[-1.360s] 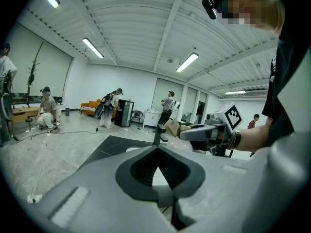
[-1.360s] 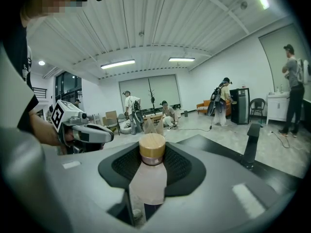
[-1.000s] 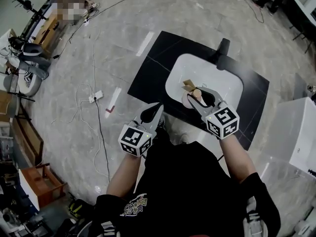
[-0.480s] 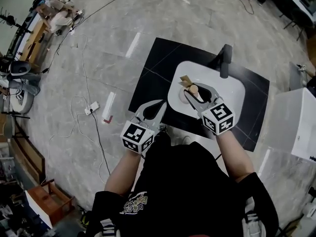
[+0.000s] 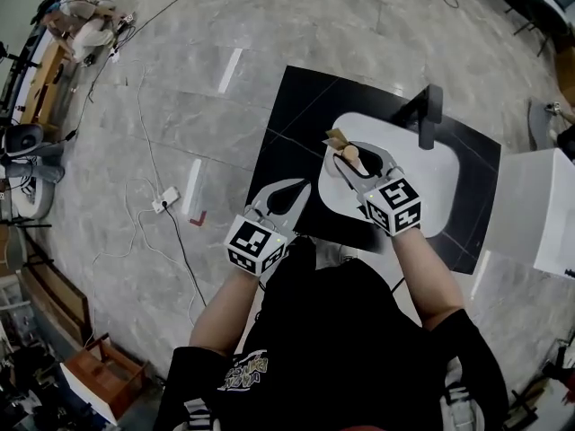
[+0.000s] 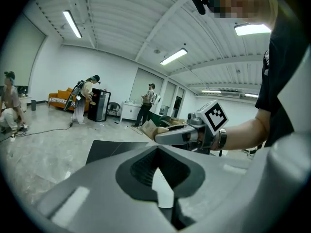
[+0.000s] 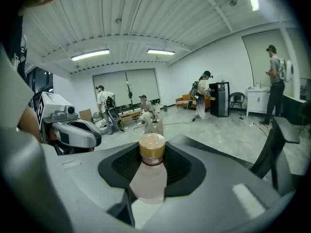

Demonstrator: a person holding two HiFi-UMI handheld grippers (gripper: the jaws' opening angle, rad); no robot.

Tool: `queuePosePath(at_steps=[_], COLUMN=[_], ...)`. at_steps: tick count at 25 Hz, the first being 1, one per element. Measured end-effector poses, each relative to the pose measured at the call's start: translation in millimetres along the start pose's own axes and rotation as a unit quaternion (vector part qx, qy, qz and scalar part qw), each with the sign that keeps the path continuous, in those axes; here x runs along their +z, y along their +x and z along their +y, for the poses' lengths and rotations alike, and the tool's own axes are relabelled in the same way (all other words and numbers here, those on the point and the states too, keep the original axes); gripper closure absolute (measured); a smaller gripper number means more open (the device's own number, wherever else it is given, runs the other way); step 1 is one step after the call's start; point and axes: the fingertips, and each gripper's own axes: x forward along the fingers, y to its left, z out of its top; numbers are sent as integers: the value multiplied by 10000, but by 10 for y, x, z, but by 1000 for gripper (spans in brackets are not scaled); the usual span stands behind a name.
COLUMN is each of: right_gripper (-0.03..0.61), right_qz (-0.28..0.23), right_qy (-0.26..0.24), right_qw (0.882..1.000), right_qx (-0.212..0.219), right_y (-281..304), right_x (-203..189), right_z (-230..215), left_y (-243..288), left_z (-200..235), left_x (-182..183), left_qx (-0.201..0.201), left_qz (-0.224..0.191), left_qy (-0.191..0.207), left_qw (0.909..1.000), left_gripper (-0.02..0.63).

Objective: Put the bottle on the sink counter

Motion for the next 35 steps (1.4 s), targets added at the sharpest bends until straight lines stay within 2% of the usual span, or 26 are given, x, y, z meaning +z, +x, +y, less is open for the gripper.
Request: queuePosePath(at_steps=[7,15,25,35], right_gripper=[414,414,414,414], right_qz=[99,164,303,340], right_qy=[95,177,219,-14], right_qw=[9996,9984,9969,9965], right_qx=[-236,-506,-687,-762], right_y=[421,885,1356,1721], right_x=[-64,-83,-181,-101], right_z=[-210,-501,-761,-920], left_y=[137,292,460,480], left_z=[287,627,947,1119], left_x=[-52,-80,-135,-139], left_qx=[-311,-520,-658,-664], left_qz=[139,165,179,159], left_qy=[148,122,64,-67], left_qw=[9993,9984,9977,9976], left_gripper=[612,612,612,612])
